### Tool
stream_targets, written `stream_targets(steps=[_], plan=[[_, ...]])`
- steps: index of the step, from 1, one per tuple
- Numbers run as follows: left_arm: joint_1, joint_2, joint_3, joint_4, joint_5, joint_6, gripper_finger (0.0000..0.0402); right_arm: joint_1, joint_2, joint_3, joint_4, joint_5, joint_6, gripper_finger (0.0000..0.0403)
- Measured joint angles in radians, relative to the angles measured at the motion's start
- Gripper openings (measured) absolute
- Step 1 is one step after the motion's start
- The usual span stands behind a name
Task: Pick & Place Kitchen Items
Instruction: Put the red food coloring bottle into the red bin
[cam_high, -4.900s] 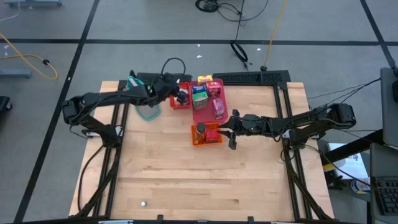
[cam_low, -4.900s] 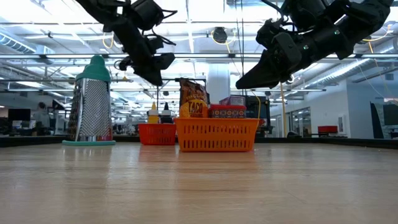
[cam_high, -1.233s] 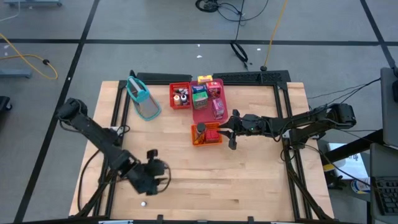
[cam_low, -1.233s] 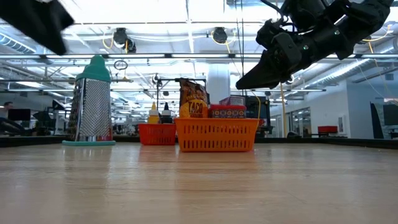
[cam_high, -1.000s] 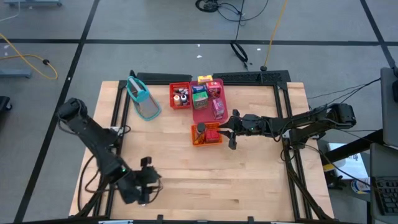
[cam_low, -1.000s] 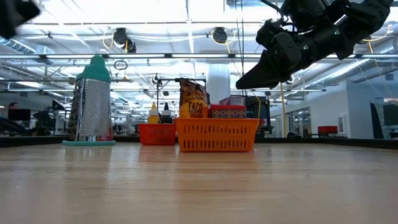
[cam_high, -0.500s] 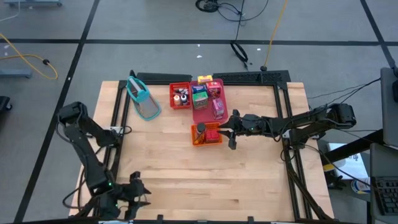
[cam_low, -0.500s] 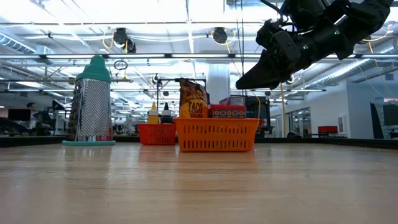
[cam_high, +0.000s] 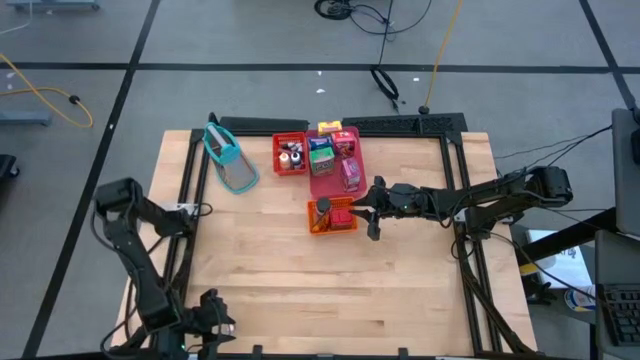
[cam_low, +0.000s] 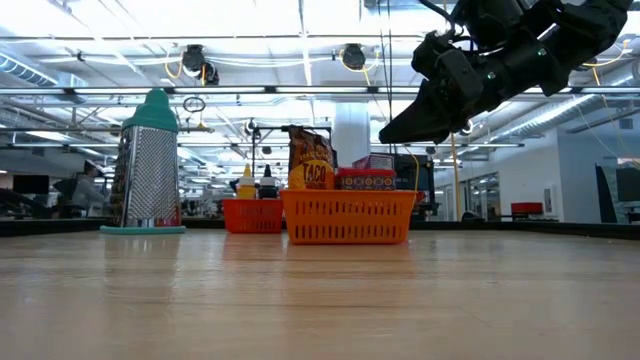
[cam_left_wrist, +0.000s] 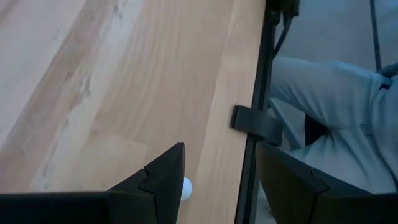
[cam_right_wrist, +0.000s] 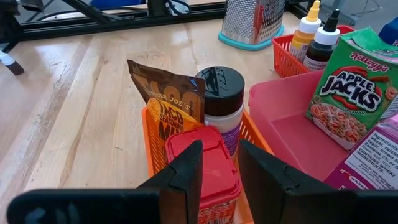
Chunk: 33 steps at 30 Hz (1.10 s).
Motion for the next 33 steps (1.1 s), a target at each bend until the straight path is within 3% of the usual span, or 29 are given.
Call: stream_targets(steps=[8, 14, 33], plan=[[-0.008, 0.052, 0.000, 0.006, 0.007, -0.097, 0.0198, 0.000, 0.000, 0.000, 0.000, 0.000, 0.000, 0.0093], [-0.008, 0.091, 0.000, -0.003, 0.091, -0.177, 0.0198, 0.000, 0.000, 0.000, 0.000, 0.000, 0.000, 0.0093], [-0.005, 0.096, 0.000, -0.026, 0.125, -0.229, 0.0198, 0.000, 0.000, 0.000, -0.001, 0.000, 0.000, 0.0093]])
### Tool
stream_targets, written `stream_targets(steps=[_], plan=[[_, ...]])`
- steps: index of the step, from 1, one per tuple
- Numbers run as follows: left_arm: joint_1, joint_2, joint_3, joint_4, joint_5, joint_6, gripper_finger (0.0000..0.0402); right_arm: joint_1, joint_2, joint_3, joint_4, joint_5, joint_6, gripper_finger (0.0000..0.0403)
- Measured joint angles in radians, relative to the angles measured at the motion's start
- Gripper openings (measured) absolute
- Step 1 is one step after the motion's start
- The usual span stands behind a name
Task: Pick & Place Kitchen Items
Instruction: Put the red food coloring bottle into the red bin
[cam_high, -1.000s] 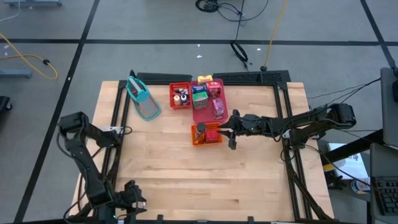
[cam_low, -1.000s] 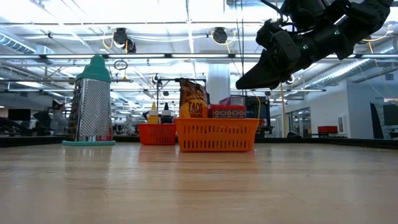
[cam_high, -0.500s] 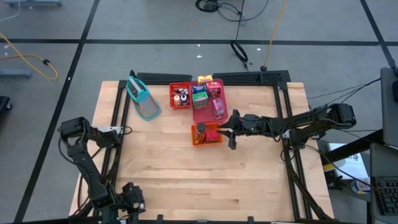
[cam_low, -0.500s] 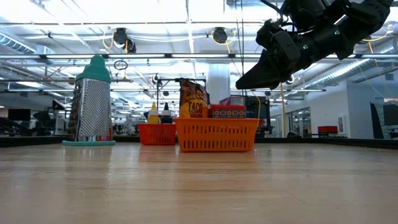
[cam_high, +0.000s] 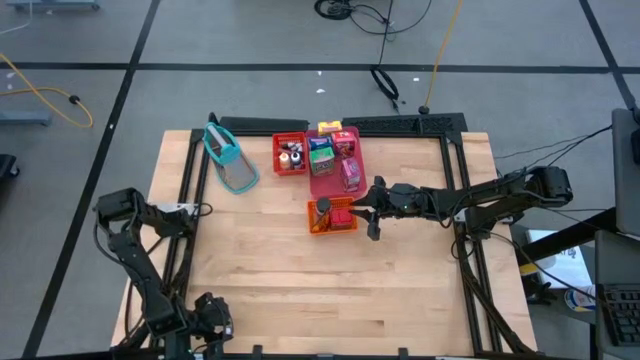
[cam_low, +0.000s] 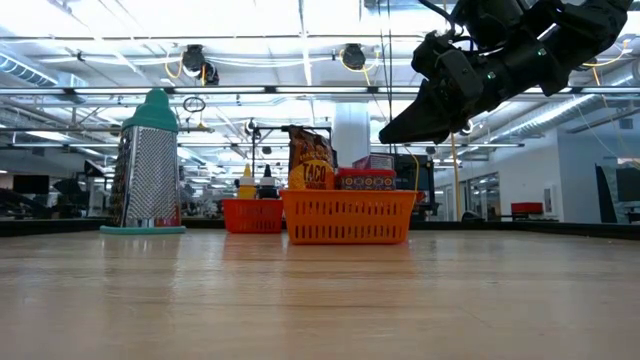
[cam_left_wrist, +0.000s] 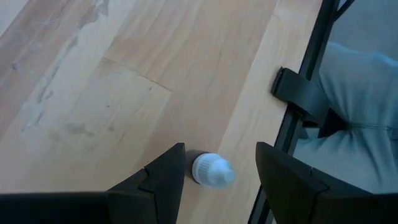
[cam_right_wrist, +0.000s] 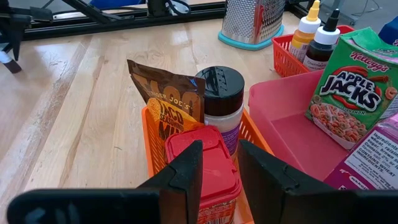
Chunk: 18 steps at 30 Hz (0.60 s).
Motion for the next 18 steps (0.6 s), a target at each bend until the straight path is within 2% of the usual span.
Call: stream_targets(steps=[7, 14, 18], plan=[[0.000, 0.002, 0.000, -0.006, -0.002, -0.019, 0.0197, 0.000, 0.000, 0.000, 0.000, 0.000, 0.000, 0.0093], [0.000, 0.072, 0.001, 0.006, 0.060, -0.043, 0.0197, 0.000, 0.000, 0.000, -0.001, 0.000, 0.000, 0.0093], [-0.001, 0.085, 0.004, 0.000, 0.045, -0.046, 0.0192, 0.000, 0.000, 0.000, 0.000, 0.000, 0.000, 0.0093]])
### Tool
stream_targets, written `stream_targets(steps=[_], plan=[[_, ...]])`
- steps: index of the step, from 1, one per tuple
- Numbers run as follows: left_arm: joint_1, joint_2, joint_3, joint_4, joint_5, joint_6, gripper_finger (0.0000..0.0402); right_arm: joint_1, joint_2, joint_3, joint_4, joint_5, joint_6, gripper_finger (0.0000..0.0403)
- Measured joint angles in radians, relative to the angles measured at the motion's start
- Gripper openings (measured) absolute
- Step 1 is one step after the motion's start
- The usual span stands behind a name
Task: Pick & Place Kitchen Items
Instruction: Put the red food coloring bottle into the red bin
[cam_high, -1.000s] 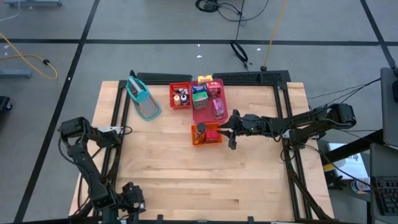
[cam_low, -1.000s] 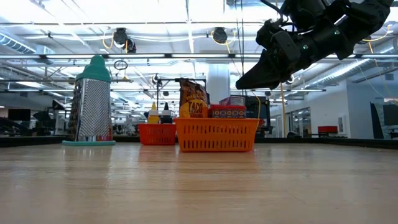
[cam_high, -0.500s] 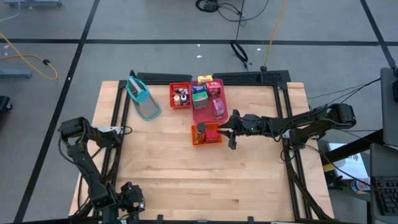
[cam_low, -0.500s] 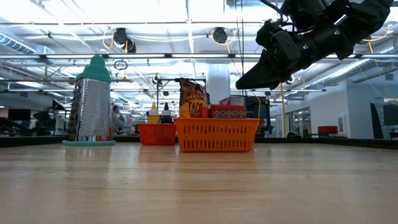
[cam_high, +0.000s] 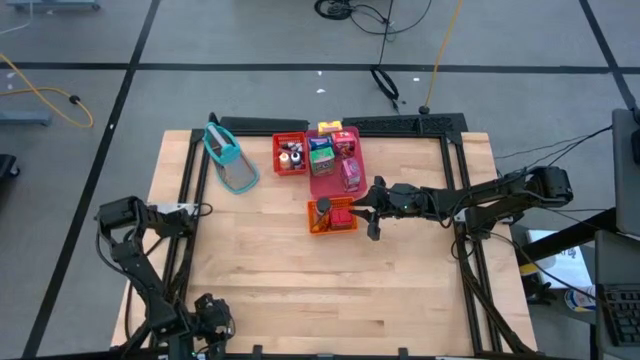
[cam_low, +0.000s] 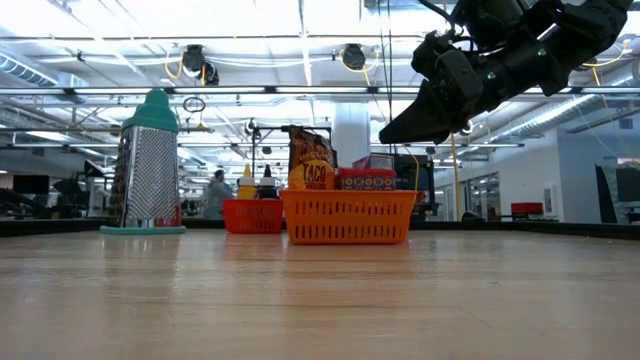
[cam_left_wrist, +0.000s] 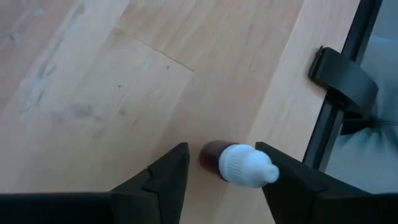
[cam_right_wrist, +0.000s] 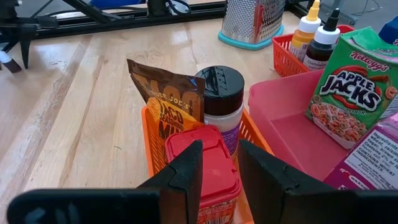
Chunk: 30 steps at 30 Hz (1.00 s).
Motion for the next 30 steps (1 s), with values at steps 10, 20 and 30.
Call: stream_targets(steps=[10, 20, 30], plan=[[-0.003, 0.002, -0.002, -0.014, -0.043, 0.043, 0.0047, 0.000, 0.000, 0.000, -0.001, 0.000, 0.000, 0.0093], [0.050, 0.010, -0.008, -0.062, -0.178, 0.035, 0.0048, 0.000, 0.000, 0.000, -0.011, 0.000, -0.001, 0.0093], [0.209, -0.008, -0.006, -0.060, -0.179, 0.304, 0.0048, 0.000, 0.000, 0.000, -0.023, 0.000, -0.008, 0.0093]])
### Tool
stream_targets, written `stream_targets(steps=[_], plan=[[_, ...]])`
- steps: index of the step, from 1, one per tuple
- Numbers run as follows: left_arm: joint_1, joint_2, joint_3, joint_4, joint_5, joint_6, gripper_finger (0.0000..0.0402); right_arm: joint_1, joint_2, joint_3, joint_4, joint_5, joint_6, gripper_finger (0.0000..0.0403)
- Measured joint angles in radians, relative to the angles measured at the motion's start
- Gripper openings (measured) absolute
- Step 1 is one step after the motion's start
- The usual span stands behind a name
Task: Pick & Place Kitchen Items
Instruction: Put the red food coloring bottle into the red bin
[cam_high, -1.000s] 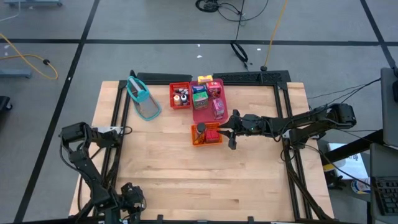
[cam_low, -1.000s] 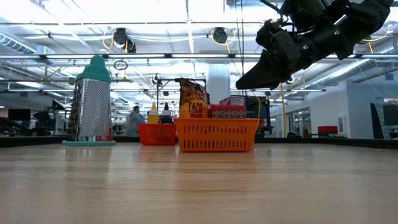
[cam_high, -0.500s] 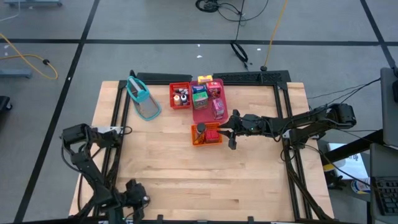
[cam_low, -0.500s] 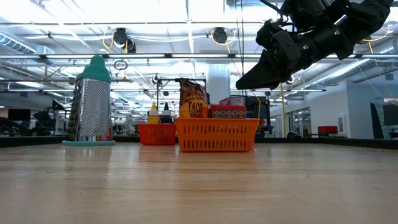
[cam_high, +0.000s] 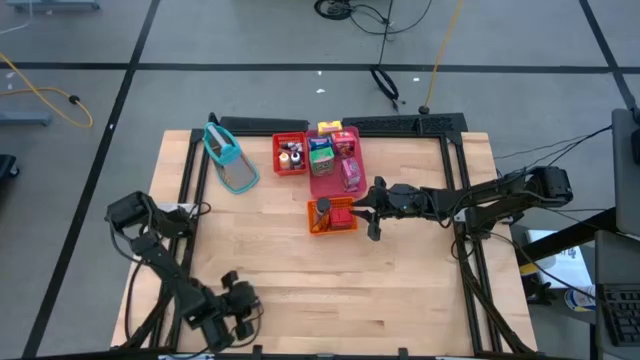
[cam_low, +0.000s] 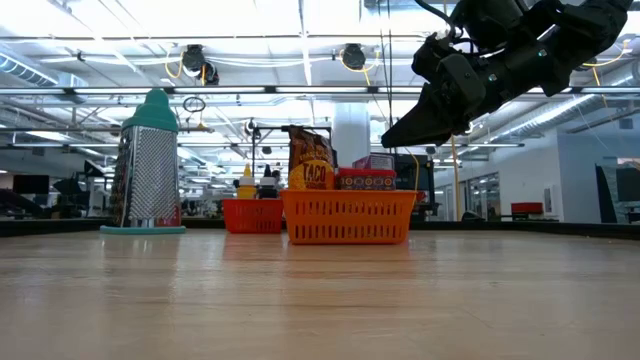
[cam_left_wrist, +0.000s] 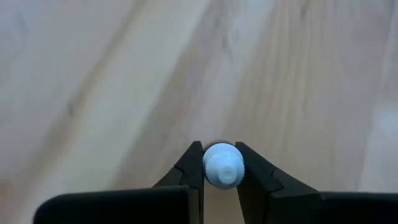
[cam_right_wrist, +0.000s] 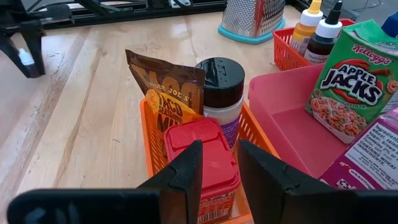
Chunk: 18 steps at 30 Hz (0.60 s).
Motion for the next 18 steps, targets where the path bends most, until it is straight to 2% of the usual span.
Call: stream_targets(steps=[11, 18], plan=[[0.215, -0.130, 0.001, -0.002, -0.010, 0.389, 0.0048, 0.000, 0.000, -0.005, 0.006, 0.000, 0.000, 0.0093], [0.367, -0.210, 0.001, -0.003, -0.009, 0.602, 0.0048, 0.000, 0.000, -0.108, 0.169, 0.000, 0.011, 0.0093]])
